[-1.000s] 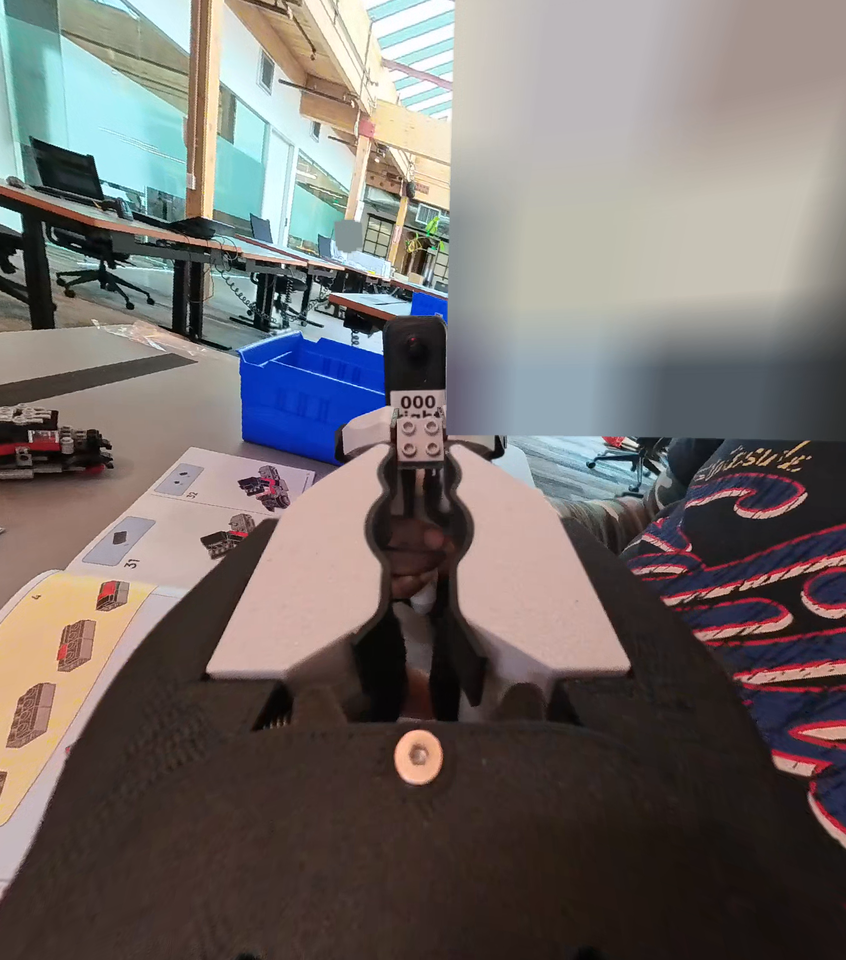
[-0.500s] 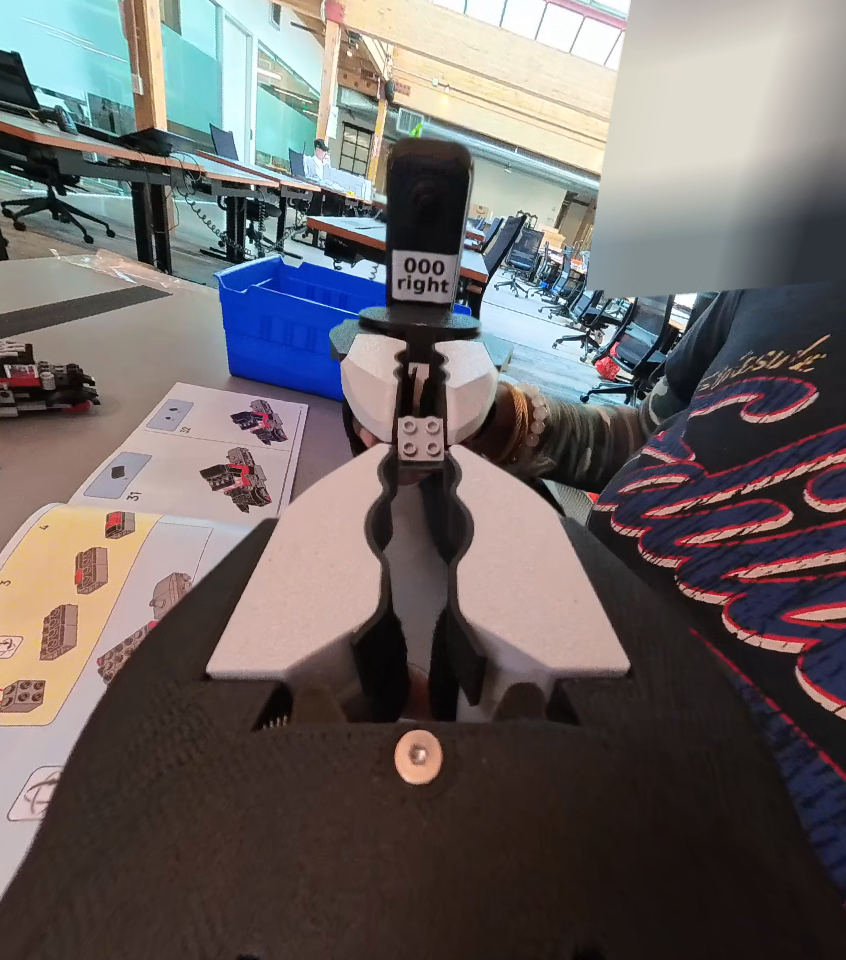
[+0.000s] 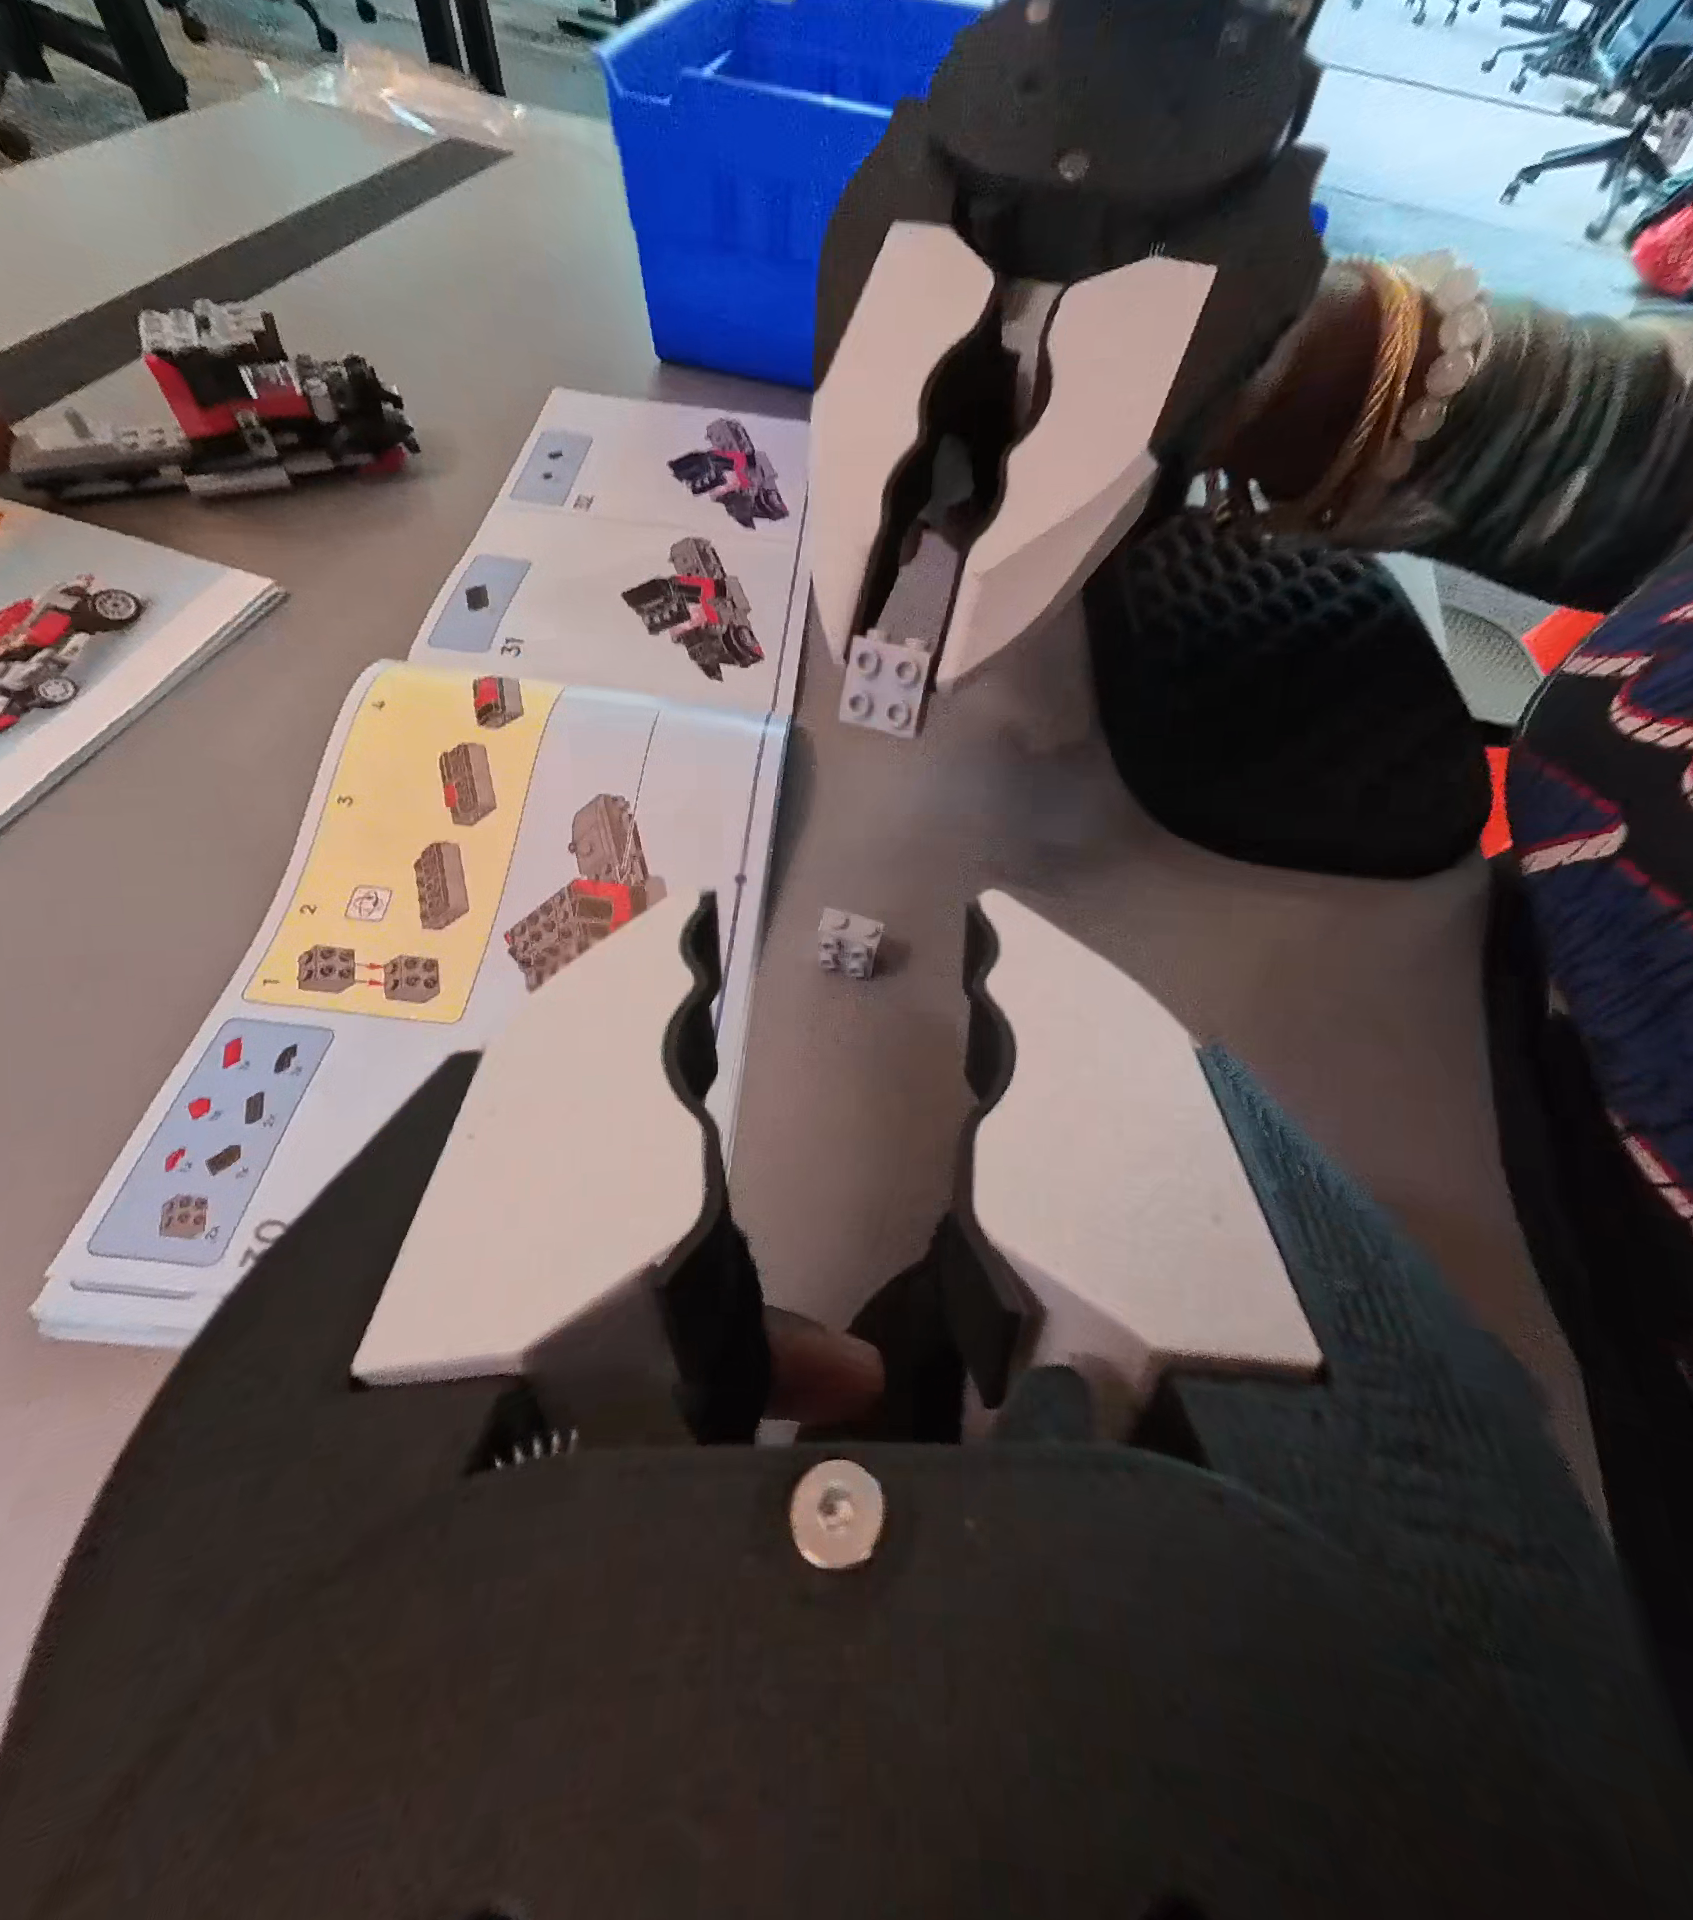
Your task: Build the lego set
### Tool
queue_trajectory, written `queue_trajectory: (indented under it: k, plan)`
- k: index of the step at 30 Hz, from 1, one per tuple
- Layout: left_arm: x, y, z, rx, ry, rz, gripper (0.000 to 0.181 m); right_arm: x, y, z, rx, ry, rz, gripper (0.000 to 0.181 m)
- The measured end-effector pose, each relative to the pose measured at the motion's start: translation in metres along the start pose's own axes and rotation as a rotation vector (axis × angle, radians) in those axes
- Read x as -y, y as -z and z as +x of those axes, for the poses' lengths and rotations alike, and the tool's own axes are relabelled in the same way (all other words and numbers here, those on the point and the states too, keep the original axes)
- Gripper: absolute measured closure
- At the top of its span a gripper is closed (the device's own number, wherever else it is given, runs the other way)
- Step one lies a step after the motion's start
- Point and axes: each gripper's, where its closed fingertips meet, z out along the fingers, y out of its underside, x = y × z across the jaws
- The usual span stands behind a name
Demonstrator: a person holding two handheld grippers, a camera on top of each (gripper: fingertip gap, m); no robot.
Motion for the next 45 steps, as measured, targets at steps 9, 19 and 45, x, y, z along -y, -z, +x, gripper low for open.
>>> queue_trajectory:
  k: [9, 19, 45]
  plan:
    - [-0.015, -0.005, -0.003, -0.047, 0.060, -0.041, 0.135, -0.026, -0.020, -0.005, 0.011, 0.064, -0.207, 0.165]
    - [-0.029, -0.012, 0.005, -0.123, 0.088, -0.130, 0.142, -0.042, -0.029, 0.000, -0.011, 0.020, -0.200, 0.165]
    - [-0.030, -0.009, 0.008, -0.156, 0.105, -0.107, 0.142, -0.047, -0.034, -0.001, 0.001, 0.132, -0.610, 0.165]
